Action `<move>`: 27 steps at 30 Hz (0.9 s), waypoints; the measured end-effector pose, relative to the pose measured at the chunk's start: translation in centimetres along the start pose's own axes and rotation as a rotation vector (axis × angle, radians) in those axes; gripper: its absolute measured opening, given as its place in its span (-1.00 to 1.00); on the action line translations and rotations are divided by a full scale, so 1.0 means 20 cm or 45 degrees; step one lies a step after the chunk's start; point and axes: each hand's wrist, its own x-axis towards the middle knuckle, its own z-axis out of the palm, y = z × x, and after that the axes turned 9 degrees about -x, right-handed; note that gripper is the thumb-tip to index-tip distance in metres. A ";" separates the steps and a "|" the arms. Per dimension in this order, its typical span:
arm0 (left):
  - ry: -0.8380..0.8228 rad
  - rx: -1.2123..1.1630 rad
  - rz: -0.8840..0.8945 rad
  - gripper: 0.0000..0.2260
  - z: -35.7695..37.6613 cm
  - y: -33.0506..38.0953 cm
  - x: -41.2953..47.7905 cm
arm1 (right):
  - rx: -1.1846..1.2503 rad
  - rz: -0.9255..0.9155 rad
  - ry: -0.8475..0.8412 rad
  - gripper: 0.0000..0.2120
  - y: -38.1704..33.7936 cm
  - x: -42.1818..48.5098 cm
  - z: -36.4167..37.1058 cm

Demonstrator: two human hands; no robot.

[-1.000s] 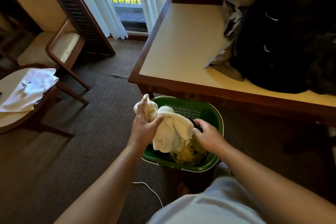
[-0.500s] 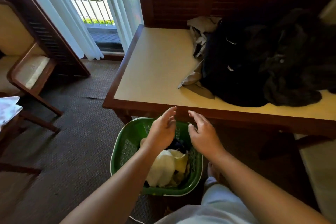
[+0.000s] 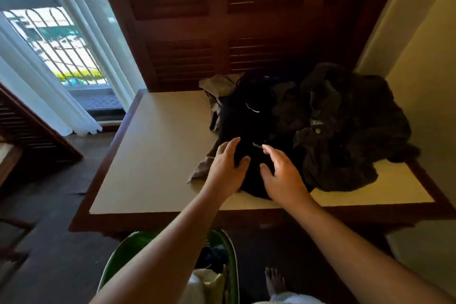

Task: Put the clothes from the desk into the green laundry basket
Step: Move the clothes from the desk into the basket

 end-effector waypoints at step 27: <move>0.263 -0.862 0.073 -0.88 0.14 0.48 0.33 | 0.647 0.180 -0.598 -0.53 0.17 0.99 -0.31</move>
